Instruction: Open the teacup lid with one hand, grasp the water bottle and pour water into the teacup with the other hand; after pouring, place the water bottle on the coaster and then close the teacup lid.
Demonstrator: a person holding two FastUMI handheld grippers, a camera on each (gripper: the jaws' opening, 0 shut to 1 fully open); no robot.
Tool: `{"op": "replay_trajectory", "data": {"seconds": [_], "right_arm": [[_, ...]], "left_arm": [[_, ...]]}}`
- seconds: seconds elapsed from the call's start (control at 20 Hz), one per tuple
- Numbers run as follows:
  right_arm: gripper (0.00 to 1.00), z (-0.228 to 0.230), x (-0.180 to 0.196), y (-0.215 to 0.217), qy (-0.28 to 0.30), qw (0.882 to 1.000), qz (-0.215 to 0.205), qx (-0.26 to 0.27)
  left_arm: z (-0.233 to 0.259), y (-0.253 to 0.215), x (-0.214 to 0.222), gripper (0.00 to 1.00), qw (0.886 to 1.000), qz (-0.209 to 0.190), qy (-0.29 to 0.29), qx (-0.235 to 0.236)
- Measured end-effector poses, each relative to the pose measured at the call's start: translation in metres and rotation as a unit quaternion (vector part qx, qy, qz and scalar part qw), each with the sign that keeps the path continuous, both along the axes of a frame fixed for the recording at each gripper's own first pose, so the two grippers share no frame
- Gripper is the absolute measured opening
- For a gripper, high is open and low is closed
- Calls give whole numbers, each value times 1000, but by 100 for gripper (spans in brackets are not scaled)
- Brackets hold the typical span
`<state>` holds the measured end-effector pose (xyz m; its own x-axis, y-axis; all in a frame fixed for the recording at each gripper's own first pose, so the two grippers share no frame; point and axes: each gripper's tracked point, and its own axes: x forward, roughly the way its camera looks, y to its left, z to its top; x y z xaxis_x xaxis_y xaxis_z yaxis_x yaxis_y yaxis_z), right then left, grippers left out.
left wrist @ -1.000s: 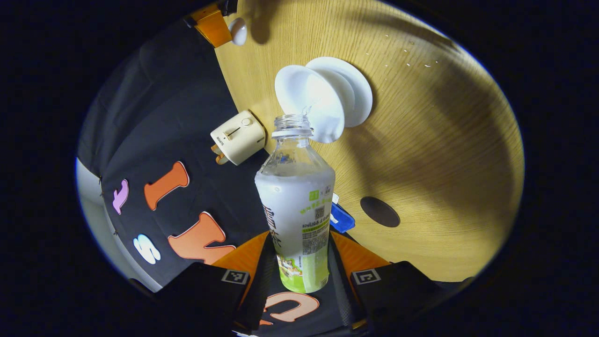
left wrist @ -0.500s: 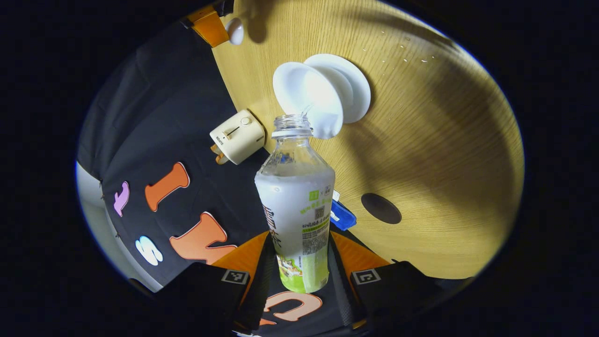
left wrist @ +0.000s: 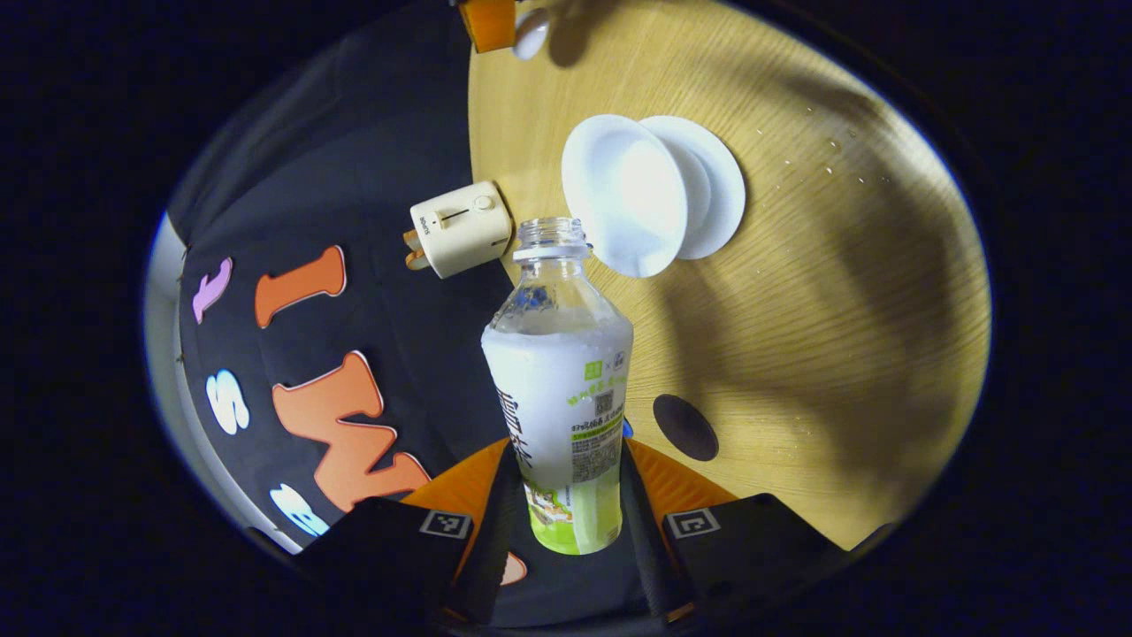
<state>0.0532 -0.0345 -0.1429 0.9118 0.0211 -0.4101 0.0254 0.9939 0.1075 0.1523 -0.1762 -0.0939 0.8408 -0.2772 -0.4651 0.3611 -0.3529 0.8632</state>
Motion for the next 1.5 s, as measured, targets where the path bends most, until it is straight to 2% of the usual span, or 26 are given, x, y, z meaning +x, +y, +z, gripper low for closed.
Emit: {"op": "replay_trajectory", "data": {"seconds": [0.15, 0.3, 0.35, 0.4, 0.45, 0.5, 0.6, 0.65, 0.7, 0.8, 0.9, 1.15, 1.3, 1.35, 1.4, 1.5], "right_arm": [[18, -2, 0, -3, 6, 1000, -6, 1], [18, -4, 0, -5, 14, 1000, -14, -3], [18, -6, 0, -5, 18, 1000, -16, -3], [18, -7, 0, -4, 23, 1000, -16, -4], [18, -7, -1, -1, 26, 1000, -16, -6], [18, -6, -1, 0, 27, 999, -16, -9], [18, -4, -1, 2, 29, 999, -16, -13], [18, -1, -1, 3, 29, 999, -17, -13], [18, 1, 0, 4, 29, 999, -18, -12], [18, 3, 0, 5, 30, 999, -19, -13], [18, 5, 1, 9, 32, 999, -17, -11], [18, 11, 2, 12, 33, 999, -15, -13], [18, 14, 3, 12, 33, 999, -15, -17], [18, 14, 3, 11, 33, 999, -17, -17], [18, 14, 3, 11, 35, 999, -17, -17], [19, 13, 4, 10, 38, 999, -18, -14]], "left_arm": [[-7, 0, -4, 64, 995, 43, 32, -84], [-5, -9, 10, 65, 976, 87, 48, -195], [1, -7, 12, 62, 966, 102, 48, -234], [2, -10, 18, 63, 954, 119, 59, -270], [2, -4, 15, 65, 939, 139, 73, -305], [-1, -3, 24, 62, 924, 158, 85, -337], [-1, 7, 30, 65, 901, 185, 95, -380], [-1, 5, 35, 61, 891, 194, 98, -398], [-2, 6, 42, 61, 879, 206, 102, -417], [-1, 19, 52, 65, 854, 234, 113, -451], [1, 29, 65, 61, 825, 257, 124, -488], [6, 51, 89, 61, 728, 298, 159, -597], [4, 62, 92, 62, 674, 318, 177, -642], [3, 67, 95, 65, 660, 323, 183, -653], [0, 70, 99, 63, 647, 329, 185, -663], [-15, 69, 102, 62, 628, 342, 194, -671]]}}
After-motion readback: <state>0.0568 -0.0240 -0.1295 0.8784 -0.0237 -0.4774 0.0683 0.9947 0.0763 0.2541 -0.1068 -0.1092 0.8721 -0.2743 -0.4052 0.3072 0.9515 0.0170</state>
